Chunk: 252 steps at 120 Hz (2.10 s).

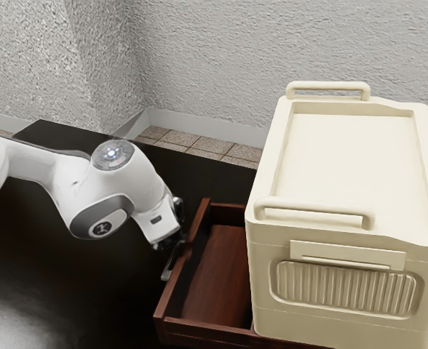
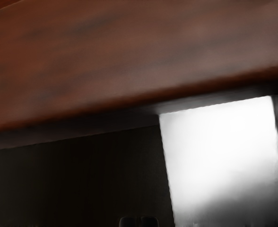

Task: Push the drawer handle with one arm to close the drawer

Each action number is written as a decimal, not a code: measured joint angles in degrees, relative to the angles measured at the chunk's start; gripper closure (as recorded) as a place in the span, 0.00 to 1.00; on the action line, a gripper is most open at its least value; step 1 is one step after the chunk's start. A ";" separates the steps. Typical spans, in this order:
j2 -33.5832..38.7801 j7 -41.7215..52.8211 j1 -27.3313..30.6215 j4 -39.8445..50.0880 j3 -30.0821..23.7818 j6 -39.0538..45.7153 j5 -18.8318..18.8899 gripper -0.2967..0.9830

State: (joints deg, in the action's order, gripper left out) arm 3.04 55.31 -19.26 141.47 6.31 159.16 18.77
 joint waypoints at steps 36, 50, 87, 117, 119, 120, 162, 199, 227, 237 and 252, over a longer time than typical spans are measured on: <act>3.92 -5.16 0.18 3.77 -0.06 -0.03 -0.05 0.85; 3.94 -7.11 -0.18 3.90 -0.97 -0.05 0.15 0.85; 4.38 -12.51 -2.56 3.80 -3.22 -0.12 0.47 0.84; 2.26 -17.13 -4.04 2.44 -4.72 -0.14 2.96 0.83; 2.12 -17.39 -4.11 2.27 -4.83 -0.14 3.04 0.84; 2.04 -17.52 -4.11 2.14 -4.90 -0.15 3.07 0.84; -4.54 -22.17 -3.06 -5.76 -6.98 0.03 3.55 0.85; -8.07 -25.74 -4.53 -9.68 -10.35 2.45 3.54 0.85; -8.79 -23.68 -3.97 -11.83 -11.36 3.15 4.86 0.84; -5.18 -25.59 -4.39 -10.19 -9.75 2.86 4.15 0.85; 4.36 -30.61 -1.45 -10.37 -6.71 -2.92 3.48 0.84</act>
State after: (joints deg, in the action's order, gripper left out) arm 7.40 24.69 -20.70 131.10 -0.40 156.24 22.25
